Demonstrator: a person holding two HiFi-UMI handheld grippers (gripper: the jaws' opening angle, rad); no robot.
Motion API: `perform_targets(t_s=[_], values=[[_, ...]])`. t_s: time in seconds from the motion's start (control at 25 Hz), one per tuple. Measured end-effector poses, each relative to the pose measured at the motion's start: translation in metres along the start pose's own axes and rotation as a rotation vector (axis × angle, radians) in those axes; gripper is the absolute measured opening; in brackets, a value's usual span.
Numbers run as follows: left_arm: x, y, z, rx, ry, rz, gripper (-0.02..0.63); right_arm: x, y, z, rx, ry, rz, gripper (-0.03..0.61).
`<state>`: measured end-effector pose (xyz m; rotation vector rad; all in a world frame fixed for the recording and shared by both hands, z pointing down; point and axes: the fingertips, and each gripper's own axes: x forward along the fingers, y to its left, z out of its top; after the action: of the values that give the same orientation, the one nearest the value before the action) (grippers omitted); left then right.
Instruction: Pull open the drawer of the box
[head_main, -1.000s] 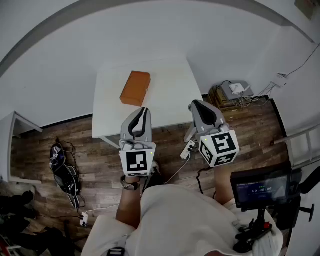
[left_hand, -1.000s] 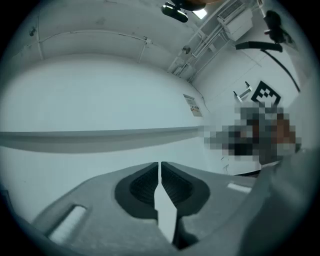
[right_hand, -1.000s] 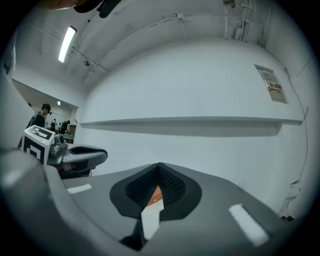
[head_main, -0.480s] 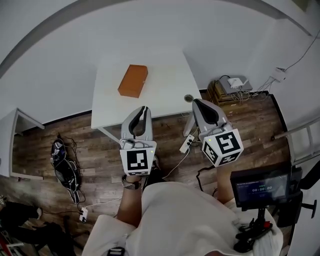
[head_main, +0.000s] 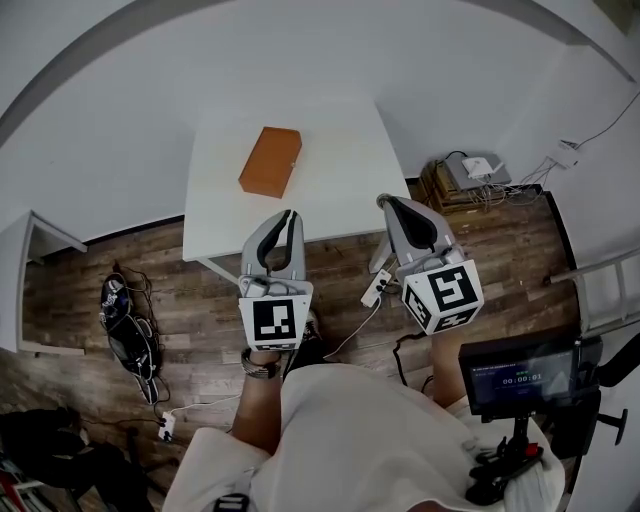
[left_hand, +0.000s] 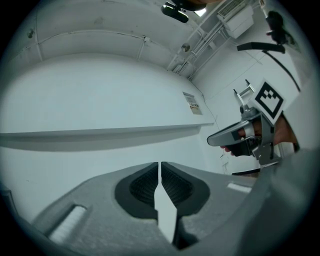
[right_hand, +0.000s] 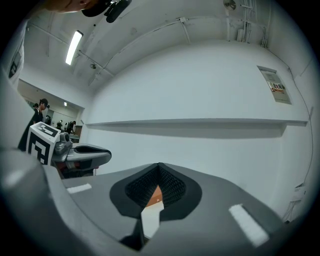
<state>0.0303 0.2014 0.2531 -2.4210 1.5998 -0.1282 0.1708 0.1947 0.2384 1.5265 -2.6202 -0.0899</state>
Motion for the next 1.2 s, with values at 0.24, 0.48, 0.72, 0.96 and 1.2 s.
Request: perform_targets(t_s=[0.24,0.48,0.72,0.96,1.2], values=[[0.002,0.007,0.010,0.019,-0.013,-0.007,0.023,0.007,0.003,0.012,0.010,-0.022,0.004,0.000],[0.030,0.042,0.000,0.015,-0.009,-0.015,0.023,0.054,0.005,0.013,0.009,-0.001,0.008,0.000],[0.086,0.130,-0.046,-0.025,0.035,-0.033,0.023,0.169,0.018,0.003,0.021,0.065,0.015,0.001],[0.089,0.133,-0.046,-0.005,0.047,-0.044,0.023,0.171,0.019,-0.005,0.039,0.092,0.011,0.000],[0.091,0.133,-0.048,-0.002,0.059,-0.048,0.023,0.174,0.019,-0.009,0.043,0.108,0.021,0.001]])
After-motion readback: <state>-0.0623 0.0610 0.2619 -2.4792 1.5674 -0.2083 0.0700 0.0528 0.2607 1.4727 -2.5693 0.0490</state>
